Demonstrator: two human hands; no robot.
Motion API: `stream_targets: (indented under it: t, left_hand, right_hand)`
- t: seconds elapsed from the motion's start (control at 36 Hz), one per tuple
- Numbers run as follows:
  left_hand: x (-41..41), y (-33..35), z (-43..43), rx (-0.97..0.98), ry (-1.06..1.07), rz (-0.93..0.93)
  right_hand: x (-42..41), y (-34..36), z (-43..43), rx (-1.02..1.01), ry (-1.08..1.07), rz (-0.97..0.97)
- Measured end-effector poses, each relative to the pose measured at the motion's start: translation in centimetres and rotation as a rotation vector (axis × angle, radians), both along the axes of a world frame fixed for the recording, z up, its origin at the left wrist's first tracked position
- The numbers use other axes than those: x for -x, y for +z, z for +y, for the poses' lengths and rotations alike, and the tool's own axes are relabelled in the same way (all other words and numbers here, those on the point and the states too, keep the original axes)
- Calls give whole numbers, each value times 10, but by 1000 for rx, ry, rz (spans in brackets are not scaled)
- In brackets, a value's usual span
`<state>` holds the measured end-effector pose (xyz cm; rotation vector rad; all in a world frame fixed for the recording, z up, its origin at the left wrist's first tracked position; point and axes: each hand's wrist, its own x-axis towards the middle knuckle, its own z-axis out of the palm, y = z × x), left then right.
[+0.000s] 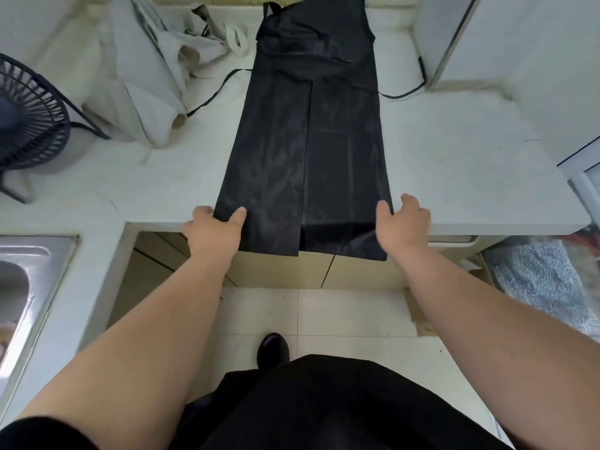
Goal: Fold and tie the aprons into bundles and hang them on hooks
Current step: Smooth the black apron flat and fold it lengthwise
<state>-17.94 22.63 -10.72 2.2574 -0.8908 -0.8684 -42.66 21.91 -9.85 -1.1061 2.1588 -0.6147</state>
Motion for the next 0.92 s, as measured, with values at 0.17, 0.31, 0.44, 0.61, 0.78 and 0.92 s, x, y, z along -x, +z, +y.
stream_targets:
  t: [0.17,0.31,0.44,0.61,0.78,0.92]
  left_hand:
    - [-16,4,0,37,96,186]
    - [-29,4,-4,59,71,330]
    - [-37,4,-4,66,26,483]
    - [-41,-2,-6,50,-111,298]
    - [-45,11,-5,69,-400,129]
    - [-51,24,-17,22,-373,266]
  right_hand:
    - [15,2,-4,-65,-27,-153]
    - [15,-12,-1,-62,-188,-368]
    - [10,-18,6,-12,-289,-527]
    - [6,-5,6,70,-74,-312]
    - [4,22,-4,-97,28,-404]
    - [6,44,-11,-213,40,-689]
